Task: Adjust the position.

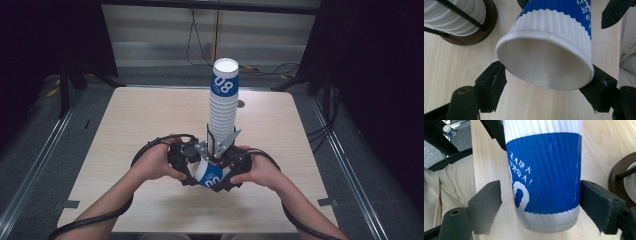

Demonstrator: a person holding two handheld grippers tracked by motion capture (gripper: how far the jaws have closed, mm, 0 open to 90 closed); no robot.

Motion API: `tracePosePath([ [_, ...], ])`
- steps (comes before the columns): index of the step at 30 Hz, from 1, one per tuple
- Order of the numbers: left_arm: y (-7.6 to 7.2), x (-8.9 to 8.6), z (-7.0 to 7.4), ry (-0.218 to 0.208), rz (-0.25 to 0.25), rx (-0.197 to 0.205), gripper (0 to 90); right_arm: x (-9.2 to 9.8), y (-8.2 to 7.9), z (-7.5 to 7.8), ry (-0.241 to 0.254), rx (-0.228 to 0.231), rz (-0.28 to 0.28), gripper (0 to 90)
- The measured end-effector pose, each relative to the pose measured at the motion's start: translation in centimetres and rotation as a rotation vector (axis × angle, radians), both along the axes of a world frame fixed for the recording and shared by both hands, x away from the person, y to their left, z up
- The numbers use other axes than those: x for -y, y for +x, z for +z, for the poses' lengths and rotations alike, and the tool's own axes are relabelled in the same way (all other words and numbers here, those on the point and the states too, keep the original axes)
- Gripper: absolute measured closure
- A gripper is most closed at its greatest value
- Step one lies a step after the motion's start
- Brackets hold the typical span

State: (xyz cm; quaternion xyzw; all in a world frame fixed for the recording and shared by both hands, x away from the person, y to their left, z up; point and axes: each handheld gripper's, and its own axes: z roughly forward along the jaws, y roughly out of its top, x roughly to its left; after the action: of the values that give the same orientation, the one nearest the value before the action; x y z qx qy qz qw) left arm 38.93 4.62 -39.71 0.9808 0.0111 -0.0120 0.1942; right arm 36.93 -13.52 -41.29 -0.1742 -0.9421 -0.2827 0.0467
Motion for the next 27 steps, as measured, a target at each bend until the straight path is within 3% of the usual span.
tracePosePath([
  [5,-0.01,0.01,-0.03,-0.004,0.0,-0.005,25.7,-0.22,0.0,-0.1,-0.016,0.004,0.002,21.8],
  [8,0.02,-0.03,-0.04,-0.007,-0.001,-0.006,25.7,-0.19,0.05,-0.11,-0.025,0.015,0.002,28.7],
  [17,0.05,0.02,0.06,0.001,0.005,-0.007,24.9,-0.44,-0.08,0.0,-0.052,0.066,0.045,30.4],
  [27,0.14,0.18,0.24,0.0,0.0,0.0,24.5,-0.09,-0.06,0.02,-0.033,0.087,0.058,30.6],
])
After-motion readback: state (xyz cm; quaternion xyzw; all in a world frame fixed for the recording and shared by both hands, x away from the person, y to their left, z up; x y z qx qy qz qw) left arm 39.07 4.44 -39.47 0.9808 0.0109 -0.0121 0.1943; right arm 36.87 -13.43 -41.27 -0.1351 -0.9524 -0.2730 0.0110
